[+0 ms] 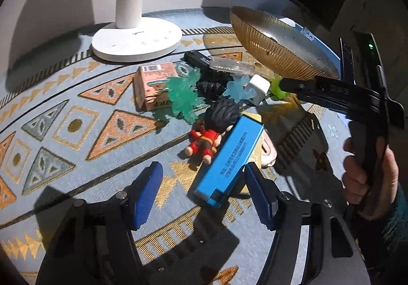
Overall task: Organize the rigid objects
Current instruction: 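Grasp the blue box with the left gripper while the right gripper grasps the green toy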
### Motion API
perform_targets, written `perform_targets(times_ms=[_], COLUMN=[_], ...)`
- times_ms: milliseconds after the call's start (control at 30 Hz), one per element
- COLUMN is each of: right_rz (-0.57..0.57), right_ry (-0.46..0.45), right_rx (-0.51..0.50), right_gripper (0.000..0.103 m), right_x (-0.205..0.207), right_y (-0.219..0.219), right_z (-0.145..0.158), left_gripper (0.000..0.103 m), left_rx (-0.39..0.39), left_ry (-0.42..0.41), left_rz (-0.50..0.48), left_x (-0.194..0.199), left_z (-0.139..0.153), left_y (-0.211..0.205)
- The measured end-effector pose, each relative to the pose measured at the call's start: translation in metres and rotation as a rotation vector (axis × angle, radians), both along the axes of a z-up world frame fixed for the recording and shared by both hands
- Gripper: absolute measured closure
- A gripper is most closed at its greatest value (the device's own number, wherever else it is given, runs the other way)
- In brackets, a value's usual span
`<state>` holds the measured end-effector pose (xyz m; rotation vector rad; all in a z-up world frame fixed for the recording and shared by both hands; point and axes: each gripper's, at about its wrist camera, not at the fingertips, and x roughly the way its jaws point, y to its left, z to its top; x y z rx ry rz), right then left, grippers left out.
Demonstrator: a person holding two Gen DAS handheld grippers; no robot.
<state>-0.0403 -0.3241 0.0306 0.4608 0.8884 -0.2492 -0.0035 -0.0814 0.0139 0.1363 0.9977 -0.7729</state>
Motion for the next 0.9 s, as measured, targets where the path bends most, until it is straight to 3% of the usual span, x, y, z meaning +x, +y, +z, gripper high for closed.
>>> perform_targets(times_ms=[67, 133, 167, 233, 267, 500, 700, 833, 900], right_rz=[-0.008, -0.006, 0.008, 0.035, 0.045, 0.176, 0.325, 0.348, 0.342], right_ry=[0.008, 0.0, -0.003, -0.007, -0.009, -0.057, -0.046, -0.016, 0.006], right_rx=[-0.013, -0.028, -0.024, -0.019, -0.023, -0.003, -0.016, -0.047, -0.05], right_gripper=[0.056, 0.062, 0.069, 0.074, 0.074, 0.074, 0.074, 0.074, 0.074], right_x=[0.006, 0.009, 0.01, 0.008, 0.007, -0.035, -0.068, -0.075, -0.076], right_y=[-0.001, 0.0, 0.001, 0.004, 0.005, 0.021, 0.047, 0.059, 0.06], right_z=[-0.005, -0.007, -0.007, -0.008, -0.008, 0.004, 0.01, 0.0, -0.004], left_gripper=[0.039, 0.043, 0.053, 0.061, 0.069, 0.081, 0.082, 0.081, 0.06], left_rx=[0.002, 0.002, -0.015, -0.044, -0.051, -0.057, -0.09, -0.064, -0.039], left_ry=[0.003, 0.004, 0.023, 0.065, 0.072, 0.086, 0.092, 0.063, 0.058], left_rz=[-0.002, -0.008, -0.019, -0.015, -0.009, 0.034, 0.093, 0.092, 0.092], left_x=[0.001, 0.0, 0.0, 0.0, -0.001, -0.032, -0.053, -0.056, -0.056], left_z=[0.0, 0.001, 0.001, 0.001, 0.001, 0.002, 0.008, 0.008, 0.007], left_y=[-0.006, -0.011, -0.012, -0.011, -0.01, 0.007, 0.033, 0.033, 0.029])
